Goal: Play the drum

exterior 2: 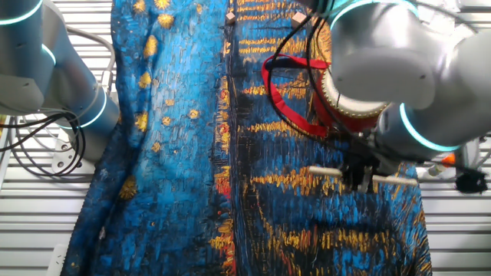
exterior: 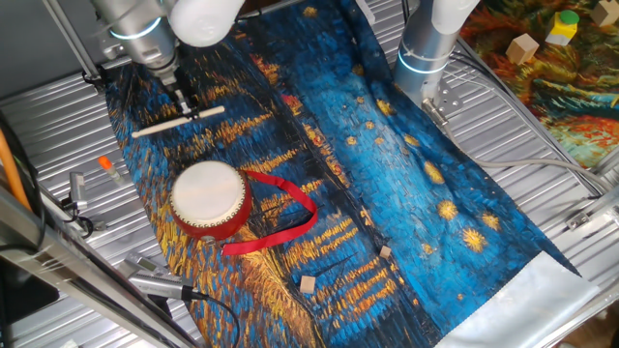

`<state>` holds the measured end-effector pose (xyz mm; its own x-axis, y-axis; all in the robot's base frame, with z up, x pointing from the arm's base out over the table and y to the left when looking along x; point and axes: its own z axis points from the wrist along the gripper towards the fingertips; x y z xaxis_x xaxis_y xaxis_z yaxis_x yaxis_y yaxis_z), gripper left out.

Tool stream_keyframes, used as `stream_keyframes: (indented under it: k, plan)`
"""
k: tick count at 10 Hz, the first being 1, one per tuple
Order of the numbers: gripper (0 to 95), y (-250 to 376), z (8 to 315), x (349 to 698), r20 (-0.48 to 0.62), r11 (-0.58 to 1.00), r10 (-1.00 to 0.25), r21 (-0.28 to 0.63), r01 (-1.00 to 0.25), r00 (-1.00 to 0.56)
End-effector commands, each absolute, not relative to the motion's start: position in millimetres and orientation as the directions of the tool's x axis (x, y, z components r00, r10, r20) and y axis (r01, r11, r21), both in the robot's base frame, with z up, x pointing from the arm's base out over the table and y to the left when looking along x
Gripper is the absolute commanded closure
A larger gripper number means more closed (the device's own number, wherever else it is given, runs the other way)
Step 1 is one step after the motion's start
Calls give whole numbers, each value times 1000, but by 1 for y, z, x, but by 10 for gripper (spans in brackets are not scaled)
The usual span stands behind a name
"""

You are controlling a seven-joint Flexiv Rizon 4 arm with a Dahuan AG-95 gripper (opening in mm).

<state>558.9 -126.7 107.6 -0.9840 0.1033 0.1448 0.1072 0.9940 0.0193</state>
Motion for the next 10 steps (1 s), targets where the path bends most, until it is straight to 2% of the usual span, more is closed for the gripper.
stream_keyframes:
  k: [1,6,10]
  plan:
    - [950,-126,111,551,138,998,57,26,61,-989]
    - [950,-121,110,552,152,999,23,22,26,-988]
    - [950,-117,108,554,198,998,65,4,68,-978]
